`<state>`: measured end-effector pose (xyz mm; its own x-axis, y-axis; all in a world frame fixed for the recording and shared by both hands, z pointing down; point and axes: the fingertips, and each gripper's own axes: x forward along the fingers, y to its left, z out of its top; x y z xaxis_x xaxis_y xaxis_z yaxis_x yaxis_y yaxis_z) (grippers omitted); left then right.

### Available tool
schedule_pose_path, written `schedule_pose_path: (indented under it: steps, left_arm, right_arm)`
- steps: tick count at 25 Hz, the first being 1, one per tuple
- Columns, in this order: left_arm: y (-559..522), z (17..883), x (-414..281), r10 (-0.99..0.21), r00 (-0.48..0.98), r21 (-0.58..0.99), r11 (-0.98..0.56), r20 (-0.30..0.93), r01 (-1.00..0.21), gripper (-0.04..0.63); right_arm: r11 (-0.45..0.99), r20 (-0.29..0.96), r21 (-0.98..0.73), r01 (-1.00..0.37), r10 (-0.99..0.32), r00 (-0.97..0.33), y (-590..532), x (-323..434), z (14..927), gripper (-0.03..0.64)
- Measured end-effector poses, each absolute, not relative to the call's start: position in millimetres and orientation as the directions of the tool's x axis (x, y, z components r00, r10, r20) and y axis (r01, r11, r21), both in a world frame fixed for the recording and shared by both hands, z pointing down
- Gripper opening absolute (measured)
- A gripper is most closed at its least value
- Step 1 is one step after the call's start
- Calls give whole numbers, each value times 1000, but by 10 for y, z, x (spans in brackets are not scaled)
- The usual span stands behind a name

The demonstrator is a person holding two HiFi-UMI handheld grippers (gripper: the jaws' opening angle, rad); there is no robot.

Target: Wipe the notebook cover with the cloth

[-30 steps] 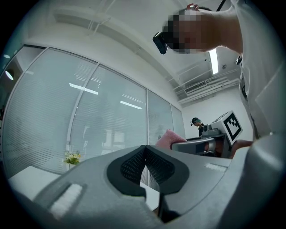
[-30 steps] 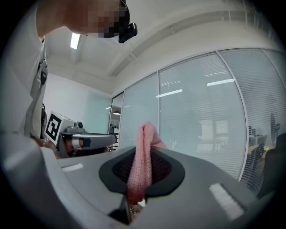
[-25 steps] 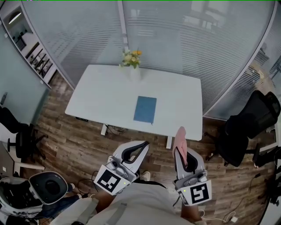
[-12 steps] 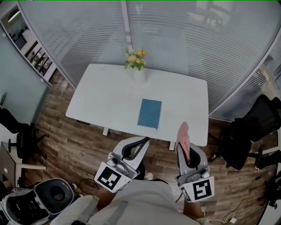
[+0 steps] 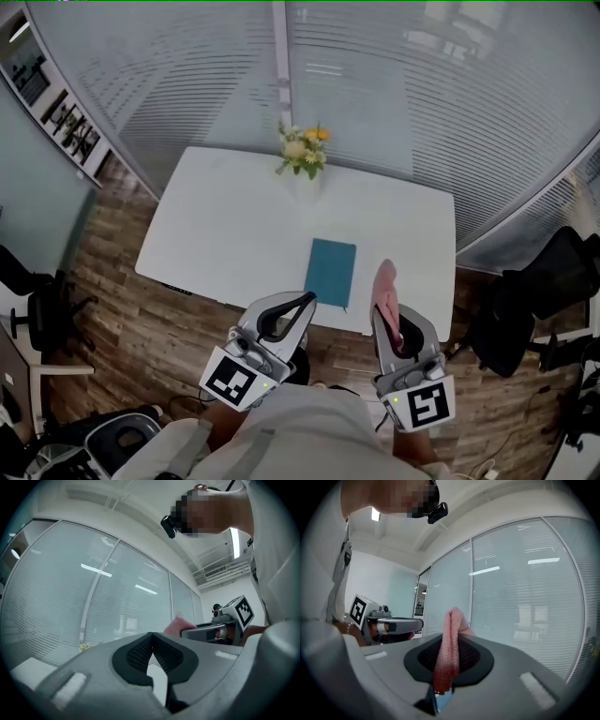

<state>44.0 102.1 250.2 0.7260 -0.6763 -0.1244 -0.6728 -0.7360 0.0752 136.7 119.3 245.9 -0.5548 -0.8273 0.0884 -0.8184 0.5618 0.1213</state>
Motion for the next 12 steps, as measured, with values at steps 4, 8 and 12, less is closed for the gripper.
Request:
schedule_pose_path:
  steps: [4,8,12]
  left_arm:
    - [621,2499,327,-661,739,78,-750,-130,-657,3]
    - [221,2536,254,-643,756,78,-766,-122,-638,3]
    - [-71,2507,192,-624,770,70,-781,-134,-621,3]
  right_arm:
    - [552,85,111,-826,-834,-546,788,1188,2410,29]
    - [538,84,98,-837,-843,-532,404,1060,2409,29]
    - [526,77,108,-843,-850,-521,105,967,2408,29]
